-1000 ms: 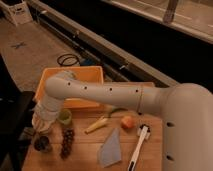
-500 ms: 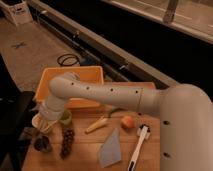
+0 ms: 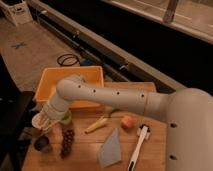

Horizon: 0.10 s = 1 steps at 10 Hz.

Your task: Place fork in metal cup

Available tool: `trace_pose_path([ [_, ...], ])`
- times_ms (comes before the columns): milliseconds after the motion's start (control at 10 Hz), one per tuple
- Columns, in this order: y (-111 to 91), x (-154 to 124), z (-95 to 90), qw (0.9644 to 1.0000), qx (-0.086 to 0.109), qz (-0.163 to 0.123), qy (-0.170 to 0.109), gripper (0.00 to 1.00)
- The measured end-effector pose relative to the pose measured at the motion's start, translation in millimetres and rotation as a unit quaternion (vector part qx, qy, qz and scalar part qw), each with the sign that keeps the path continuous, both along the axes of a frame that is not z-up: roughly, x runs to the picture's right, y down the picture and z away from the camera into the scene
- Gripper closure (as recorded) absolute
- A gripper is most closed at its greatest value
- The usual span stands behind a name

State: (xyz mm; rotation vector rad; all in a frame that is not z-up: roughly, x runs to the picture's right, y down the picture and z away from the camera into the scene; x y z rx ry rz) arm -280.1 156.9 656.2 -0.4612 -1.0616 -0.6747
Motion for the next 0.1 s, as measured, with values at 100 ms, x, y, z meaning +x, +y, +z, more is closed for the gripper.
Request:
trace_pose_path([
  [100,0.6,-1.2,-0.6,1.0,0.0,-0.001,-0.001,0.2],
])
